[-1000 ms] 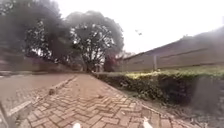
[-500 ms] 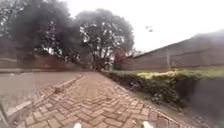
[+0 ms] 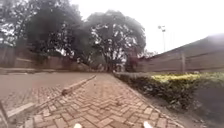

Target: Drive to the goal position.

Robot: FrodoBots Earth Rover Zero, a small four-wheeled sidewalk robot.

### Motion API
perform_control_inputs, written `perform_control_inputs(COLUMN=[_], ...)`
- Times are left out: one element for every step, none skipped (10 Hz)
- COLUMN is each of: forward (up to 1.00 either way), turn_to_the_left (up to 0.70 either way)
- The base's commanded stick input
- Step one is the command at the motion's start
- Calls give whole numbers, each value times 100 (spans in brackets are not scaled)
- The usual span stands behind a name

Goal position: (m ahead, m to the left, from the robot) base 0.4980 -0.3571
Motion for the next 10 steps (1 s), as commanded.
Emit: perform_control_inputs(forward=[50, 50, 50, 50, 50, 50, 50, 50, 50, 50], turn_to_the_left=[45, 41, 37, 33, 30, 26, 22, 19, 15, 11])
